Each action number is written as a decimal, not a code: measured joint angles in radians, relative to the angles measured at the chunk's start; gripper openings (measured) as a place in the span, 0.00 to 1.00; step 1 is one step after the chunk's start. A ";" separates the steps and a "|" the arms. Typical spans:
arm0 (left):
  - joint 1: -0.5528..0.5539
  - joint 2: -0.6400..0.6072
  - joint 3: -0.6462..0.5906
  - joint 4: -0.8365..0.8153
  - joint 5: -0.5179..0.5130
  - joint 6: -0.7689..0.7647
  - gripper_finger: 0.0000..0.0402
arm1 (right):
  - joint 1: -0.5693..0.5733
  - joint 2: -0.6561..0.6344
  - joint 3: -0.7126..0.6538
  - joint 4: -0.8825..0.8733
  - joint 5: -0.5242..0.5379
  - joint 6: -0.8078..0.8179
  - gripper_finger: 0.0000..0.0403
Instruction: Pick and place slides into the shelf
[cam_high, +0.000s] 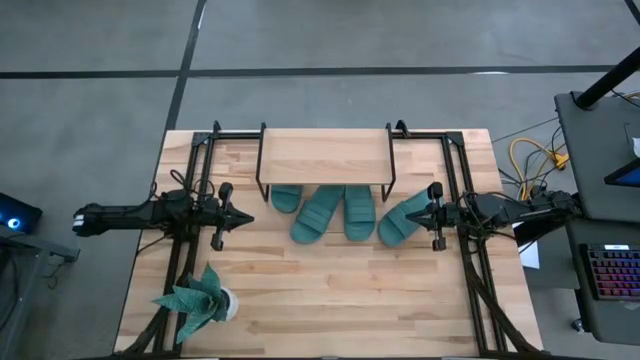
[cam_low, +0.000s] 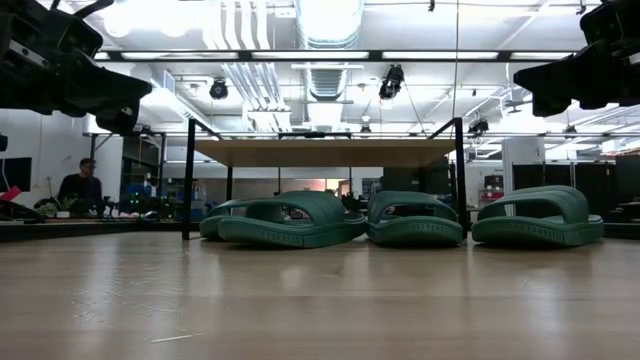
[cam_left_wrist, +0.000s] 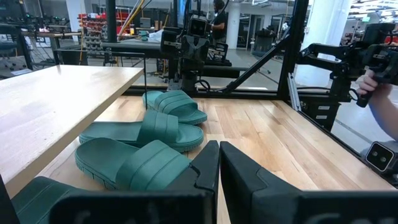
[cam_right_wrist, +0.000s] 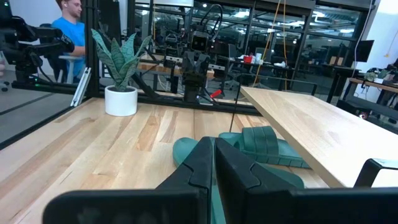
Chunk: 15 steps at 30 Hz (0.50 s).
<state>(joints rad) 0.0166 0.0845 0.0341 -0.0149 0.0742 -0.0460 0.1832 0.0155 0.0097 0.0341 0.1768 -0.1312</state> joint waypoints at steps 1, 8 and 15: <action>0.000 0.000 0.000 0.000 0.000 0.000 0.00 | 0.000 0.000 0.000 0.000 0.000 0.000 0.02; 0.000 -0.003 0.000 0.012 0.000 0.000 0.00 | 0.000 0.000 0.000 0.032 0.000 -0.028 0.02; 0.002 -0.001 -0.001 0.203 -0.085 0.044 0.00 | 0.000 0.000 0.000 0.303 0.000 -0.128 0.02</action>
<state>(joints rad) 0.0181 0.0837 0.0330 0.1885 -0.0107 -0.0019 0.1830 0.0155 0.0097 0.3368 0.1768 -0.2597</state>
